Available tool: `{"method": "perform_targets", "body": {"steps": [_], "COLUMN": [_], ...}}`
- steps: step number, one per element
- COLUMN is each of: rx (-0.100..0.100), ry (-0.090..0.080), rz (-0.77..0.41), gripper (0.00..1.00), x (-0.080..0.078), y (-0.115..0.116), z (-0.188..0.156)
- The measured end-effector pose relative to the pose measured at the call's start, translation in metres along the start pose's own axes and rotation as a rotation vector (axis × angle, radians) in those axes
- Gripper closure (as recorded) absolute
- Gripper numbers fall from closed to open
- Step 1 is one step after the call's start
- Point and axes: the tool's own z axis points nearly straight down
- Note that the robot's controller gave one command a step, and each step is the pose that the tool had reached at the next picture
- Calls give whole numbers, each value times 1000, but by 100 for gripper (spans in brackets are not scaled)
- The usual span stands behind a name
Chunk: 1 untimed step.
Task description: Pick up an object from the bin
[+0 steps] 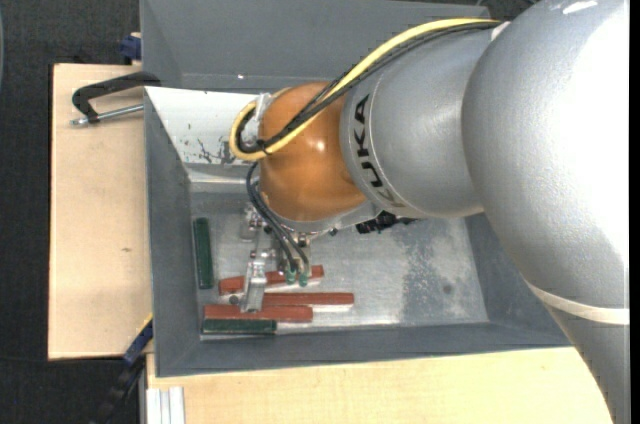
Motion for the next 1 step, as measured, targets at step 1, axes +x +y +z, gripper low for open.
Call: {"method": "perform_targets", "body": {"steps": [1], "rx": [-1], "ry": [-3], "rz": [-305], "gripper": [0], "x": [10], "y": [-3], "z": [25]}}
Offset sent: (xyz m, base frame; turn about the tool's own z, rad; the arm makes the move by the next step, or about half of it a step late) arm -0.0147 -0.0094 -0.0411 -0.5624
